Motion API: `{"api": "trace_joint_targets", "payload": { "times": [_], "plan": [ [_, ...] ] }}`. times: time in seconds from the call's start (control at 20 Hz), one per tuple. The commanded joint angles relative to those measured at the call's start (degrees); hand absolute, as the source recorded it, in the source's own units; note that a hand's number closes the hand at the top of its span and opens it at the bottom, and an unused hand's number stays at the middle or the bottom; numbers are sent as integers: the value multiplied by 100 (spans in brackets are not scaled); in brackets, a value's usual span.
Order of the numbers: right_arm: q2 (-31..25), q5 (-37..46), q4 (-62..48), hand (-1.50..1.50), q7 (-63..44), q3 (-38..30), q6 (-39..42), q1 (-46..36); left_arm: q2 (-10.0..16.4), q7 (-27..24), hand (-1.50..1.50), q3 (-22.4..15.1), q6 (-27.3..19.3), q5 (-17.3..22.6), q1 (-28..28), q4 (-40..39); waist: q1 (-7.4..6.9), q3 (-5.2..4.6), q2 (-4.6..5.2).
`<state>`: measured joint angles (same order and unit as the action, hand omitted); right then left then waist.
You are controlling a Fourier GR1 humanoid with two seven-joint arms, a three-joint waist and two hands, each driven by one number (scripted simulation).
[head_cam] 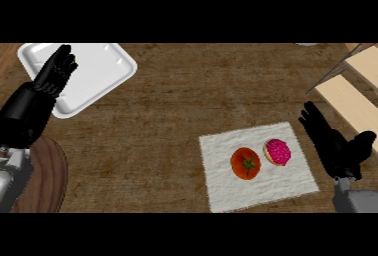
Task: Pick the tomato from the placemat and place it in the tiered shelf
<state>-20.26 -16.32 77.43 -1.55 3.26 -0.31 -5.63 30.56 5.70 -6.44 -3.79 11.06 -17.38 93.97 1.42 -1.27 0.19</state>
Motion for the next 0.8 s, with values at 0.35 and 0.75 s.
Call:
{"api": "trace_joint_targets", "payload": {
  "times": [0.35, 0.75],
  "plan": [
    [-1381, 1363, 288, 150, 1393, -1173, -932, 587, -888, 846, 0, 233, -388, 824, 1641, -1476, 10, 101, 33],
    [-894, 685, -43, -150, 3466, -1165, 702, 1219, -1140, 876, 0, 144, -333, 633, 1566, -1562, -125, 130, -23]
  ]
}}
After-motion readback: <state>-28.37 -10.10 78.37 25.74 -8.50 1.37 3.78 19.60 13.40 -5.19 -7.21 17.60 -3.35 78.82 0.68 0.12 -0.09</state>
